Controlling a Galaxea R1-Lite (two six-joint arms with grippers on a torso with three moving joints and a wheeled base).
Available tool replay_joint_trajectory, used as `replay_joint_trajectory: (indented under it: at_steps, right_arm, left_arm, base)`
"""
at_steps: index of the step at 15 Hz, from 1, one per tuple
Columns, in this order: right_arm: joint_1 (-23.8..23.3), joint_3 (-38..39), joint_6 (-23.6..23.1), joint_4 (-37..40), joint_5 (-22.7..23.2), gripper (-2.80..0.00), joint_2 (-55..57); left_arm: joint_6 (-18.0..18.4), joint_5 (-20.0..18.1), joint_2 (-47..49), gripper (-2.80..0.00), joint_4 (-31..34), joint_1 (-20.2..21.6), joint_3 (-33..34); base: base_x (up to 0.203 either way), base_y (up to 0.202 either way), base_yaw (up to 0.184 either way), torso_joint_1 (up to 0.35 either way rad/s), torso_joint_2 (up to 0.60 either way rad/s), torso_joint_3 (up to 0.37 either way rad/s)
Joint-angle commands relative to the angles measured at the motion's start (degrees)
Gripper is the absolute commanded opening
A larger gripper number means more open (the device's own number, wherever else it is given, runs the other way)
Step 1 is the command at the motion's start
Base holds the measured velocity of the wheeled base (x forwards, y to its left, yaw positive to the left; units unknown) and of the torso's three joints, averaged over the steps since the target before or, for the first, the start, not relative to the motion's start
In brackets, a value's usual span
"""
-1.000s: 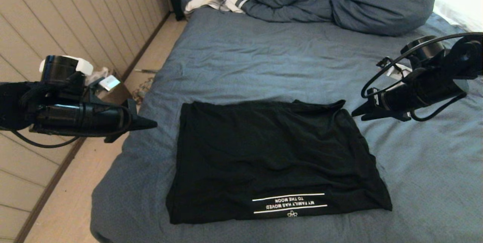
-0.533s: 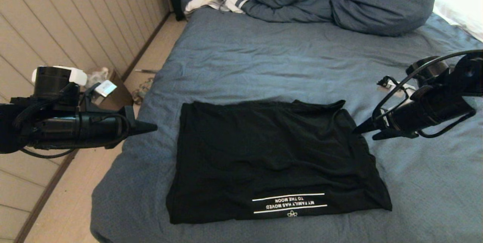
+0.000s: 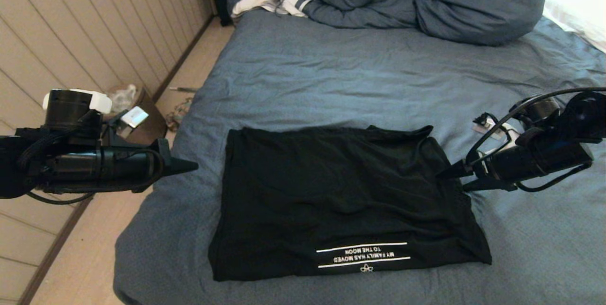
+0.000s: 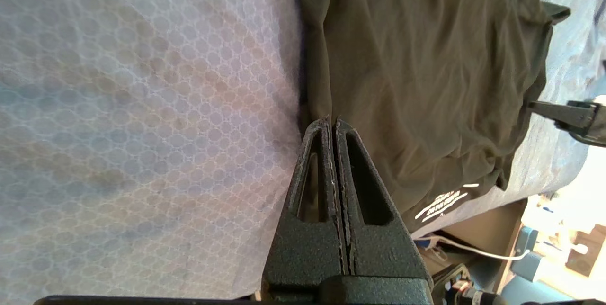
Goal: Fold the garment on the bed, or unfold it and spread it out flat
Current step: Fold the black T-shirt
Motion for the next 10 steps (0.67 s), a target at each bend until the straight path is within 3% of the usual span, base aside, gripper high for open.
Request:
replay_joint_trajectory:
  at_steps: [1,10]
  right_arm:
    - [0.4,0.3,0.1,0.2,0.2,0.0,1.5]
    - [5.5,-0.1,3.7,-2.0,2.8,0.0,1.8]
  left_arm:
    - [-0.2,-0.2,0.9,-2.8,-0.1,-0.1,0.1]
    - [-0.2,-0.2,0.4,-2.8,-0.2,-1.9,1.3]
  base:
    - [0.0,0.0,0.0,0.0,0.0,0.0]
    - [0.0,0.0,0.0,0.0,0.0,0.0]
